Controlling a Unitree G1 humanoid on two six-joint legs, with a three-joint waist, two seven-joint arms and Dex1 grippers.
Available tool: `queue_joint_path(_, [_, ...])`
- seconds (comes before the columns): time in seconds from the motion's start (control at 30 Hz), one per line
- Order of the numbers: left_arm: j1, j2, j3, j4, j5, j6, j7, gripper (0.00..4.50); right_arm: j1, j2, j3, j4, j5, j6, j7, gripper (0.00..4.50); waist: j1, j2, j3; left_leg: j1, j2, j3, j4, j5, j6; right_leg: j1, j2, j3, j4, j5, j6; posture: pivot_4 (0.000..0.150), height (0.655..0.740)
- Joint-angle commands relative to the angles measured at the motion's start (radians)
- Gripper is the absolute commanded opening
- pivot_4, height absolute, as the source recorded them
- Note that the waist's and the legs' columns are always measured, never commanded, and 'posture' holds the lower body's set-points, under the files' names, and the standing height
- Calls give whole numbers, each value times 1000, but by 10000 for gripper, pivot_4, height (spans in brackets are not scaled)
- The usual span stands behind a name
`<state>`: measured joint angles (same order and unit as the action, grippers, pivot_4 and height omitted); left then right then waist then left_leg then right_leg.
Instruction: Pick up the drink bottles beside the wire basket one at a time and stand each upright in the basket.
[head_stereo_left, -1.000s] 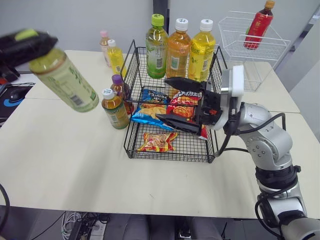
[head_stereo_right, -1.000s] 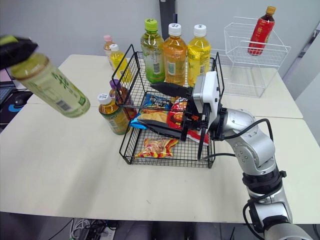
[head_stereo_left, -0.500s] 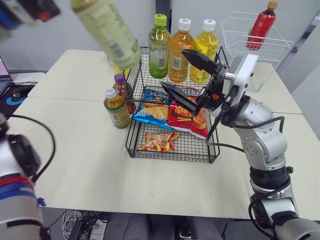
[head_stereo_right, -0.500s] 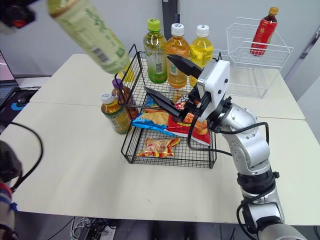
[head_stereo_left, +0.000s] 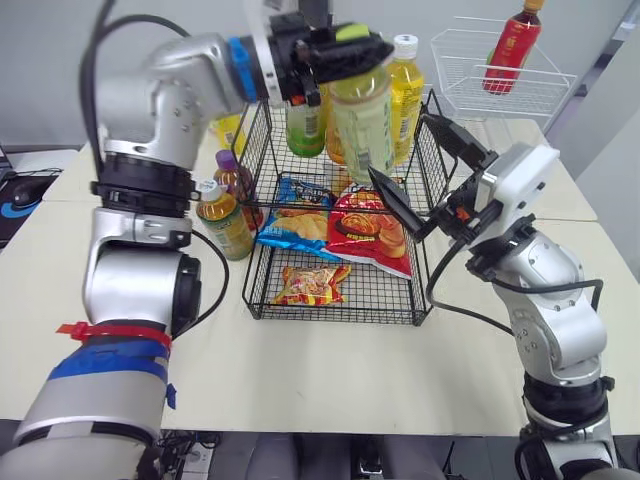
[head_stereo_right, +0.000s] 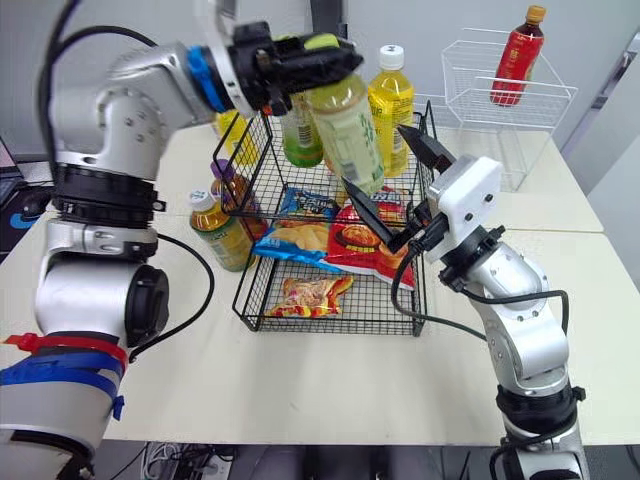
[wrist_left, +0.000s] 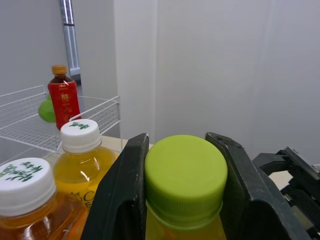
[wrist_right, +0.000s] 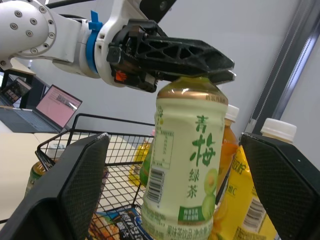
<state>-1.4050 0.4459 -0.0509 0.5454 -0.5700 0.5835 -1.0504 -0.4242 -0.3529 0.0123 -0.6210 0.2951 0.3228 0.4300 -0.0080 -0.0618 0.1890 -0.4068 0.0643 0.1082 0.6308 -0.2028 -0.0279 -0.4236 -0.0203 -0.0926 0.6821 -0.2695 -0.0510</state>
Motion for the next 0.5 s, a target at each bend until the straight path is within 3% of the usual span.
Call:
queue_joint_path(0.03, [-47,-37,-20,30,82,-151,-64,13836,40,-17,-31,-99,-4,25,-33,45000,0,0,0,0,0,0,0,0,0,0,0,0,0,0,0,1500,7400])
queue_joint_path(0.3, [-36,-108,-26,71,147,-210,-134,13836,60,-22,-27,-125,-19,37,-78,45000,-1,0,0,0,0,0,0,0,0,0,0,0,0,0,0,1500,7400])
queue_joint_path(0.5, [-44,-128,-6,88,157,-217,-142,31517,59,-31,-28,-123,-16,34,-82,45000,0,0,0,1,0,0,0,0,0,2,0,0,0,0,0,1500,7400])
